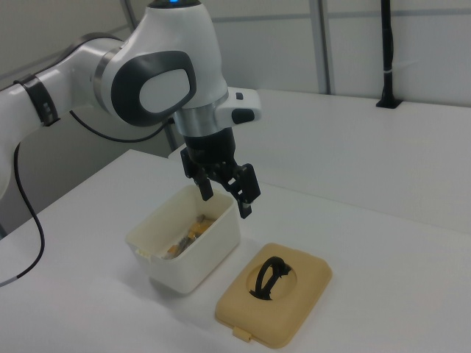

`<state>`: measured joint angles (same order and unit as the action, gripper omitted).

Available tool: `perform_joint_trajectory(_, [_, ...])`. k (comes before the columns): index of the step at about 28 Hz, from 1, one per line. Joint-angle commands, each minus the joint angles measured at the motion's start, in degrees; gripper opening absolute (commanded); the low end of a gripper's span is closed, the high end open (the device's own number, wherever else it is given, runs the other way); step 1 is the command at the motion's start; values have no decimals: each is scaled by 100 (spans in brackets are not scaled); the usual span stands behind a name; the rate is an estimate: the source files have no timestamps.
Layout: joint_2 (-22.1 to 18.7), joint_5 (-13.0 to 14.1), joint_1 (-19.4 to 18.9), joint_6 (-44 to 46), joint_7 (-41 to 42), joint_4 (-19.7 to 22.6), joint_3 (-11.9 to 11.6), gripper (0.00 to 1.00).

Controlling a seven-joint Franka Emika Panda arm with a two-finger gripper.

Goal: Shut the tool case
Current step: 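Lower the open gripper down onto the black handle of the tan lid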

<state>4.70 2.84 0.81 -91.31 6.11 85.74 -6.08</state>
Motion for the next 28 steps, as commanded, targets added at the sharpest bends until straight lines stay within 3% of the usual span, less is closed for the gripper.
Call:
perform_joint_trajectory(1, [-40, 128, 76, -132, 169, 66, -7, 100])
perform_joint_trajectory(8, [74, 129, 24, -133, 206, 101, 45, 100])
perform_joint_trajectory(23, [943, 32, -2, -914, 136, 110, 63, 100])
perform_joint_trajectory(28, [1041, 24, -116, -1266, 118, 277, 63, 100])
